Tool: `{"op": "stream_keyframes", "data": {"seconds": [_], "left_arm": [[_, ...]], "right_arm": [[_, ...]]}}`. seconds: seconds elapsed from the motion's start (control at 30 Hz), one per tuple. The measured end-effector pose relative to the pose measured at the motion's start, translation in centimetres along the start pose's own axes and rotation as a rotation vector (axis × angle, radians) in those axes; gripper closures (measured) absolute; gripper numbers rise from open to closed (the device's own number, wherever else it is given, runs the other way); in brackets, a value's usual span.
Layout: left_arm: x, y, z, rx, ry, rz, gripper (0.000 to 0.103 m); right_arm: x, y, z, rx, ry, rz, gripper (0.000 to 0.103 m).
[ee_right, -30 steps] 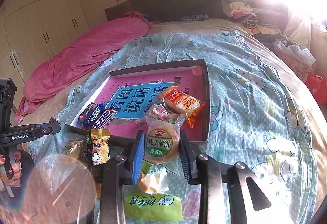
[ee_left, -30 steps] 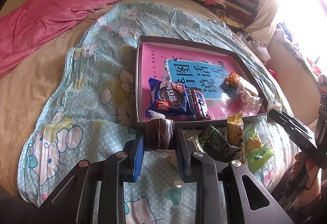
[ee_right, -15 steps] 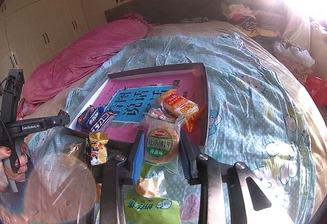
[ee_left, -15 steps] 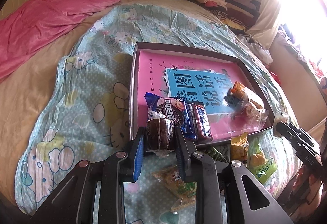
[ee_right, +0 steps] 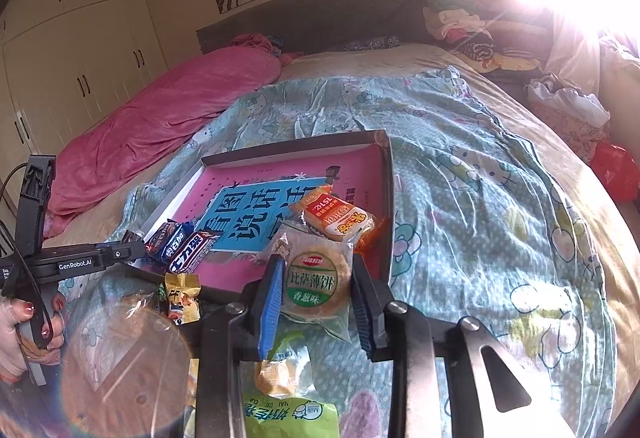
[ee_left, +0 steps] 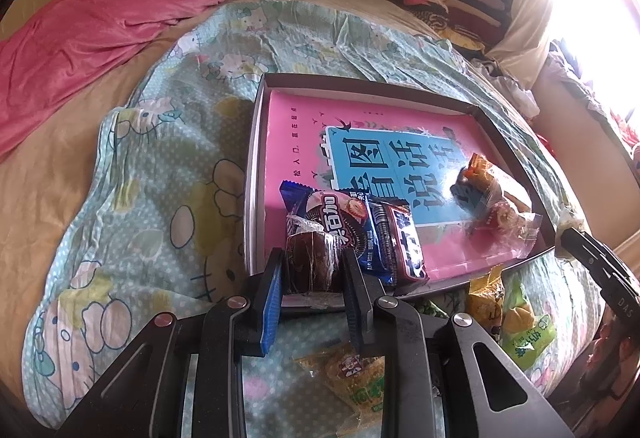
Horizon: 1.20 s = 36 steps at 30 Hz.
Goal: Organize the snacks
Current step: 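Lift the brown cake toward the box with the left gripper while the right carries the biscuit pack, then release the brown cake into the box with left while right releases the biscuit pack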
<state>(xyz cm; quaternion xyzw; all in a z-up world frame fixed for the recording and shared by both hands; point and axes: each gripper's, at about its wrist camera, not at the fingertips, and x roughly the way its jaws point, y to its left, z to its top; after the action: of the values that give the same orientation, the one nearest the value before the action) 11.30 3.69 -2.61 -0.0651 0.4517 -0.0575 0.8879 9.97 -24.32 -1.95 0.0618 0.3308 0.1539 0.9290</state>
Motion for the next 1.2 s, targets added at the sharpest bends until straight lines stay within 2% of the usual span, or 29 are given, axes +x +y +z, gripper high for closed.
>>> {"op": "stream_keyframes", "data": {"seconds": [0.63, 0.93, 1.2], "left_arm": [[1.3, -0.3, 0.3, 0.008, 0.006, 0.004, 0.075], [1.5, -0.3, 0.5, 0.005, 0.006, 0.003, 0.075], [1.8, -0.4, 0.7, 0.010, 0.003, 0.007, 0.075]], "right_arm": [[1.9, -0.9, 0.5, 0.013, 0.010, -0.037, 0.070], [3.7, -0.4, 1.0, -0.023, 0.003, -0.036, 0.070], [4.4, -1.1, 0.7, -0.004, 0.024, -0.070, 0.070]]}}
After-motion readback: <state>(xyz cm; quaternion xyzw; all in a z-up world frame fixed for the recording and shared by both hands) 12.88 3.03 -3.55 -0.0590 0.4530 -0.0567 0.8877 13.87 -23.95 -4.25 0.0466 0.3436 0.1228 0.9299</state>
